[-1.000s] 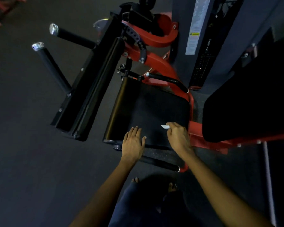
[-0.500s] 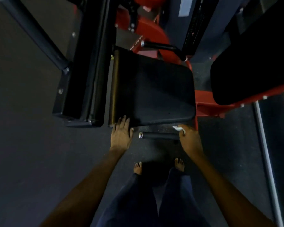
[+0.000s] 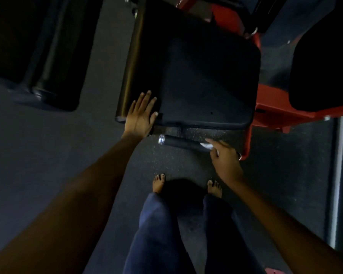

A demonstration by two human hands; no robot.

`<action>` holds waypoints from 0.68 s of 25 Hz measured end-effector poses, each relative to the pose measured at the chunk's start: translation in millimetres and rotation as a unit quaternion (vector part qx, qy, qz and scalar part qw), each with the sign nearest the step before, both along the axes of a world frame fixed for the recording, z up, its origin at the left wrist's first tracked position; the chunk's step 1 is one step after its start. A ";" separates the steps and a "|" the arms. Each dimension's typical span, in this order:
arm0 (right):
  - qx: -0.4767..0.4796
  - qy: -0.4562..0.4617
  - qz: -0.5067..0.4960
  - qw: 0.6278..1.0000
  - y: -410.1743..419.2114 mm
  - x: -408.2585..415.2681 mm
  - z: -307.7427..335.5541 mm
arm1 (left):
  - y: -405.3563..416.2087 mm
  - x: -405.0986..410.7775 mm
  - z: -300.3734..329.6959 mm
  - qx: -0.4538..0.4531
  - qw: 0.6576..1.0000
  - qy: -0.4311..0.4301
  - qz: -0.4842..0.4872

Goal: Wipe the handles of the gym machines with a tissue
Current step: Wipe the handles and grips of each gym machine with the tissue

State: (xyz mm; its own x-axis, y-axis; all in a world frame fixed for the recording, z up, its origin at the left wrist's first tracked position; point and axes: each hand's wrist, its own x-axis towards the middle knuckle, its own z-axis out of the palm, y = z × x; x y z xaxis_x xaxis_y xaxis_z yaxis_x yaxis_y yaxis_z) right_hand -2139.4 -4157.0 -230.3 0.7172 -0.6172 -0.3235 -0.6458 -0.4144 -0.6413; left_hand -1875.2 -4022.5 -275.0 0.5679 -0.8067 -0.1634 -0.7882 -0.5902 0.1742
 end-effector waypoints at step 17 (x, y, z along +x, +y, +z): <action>0.038 -0.094 0.203 0.974 -43.3 2.9 -100.9 | -18.6 2.9 -85.4 -0.046 0.979 -0.189 0.060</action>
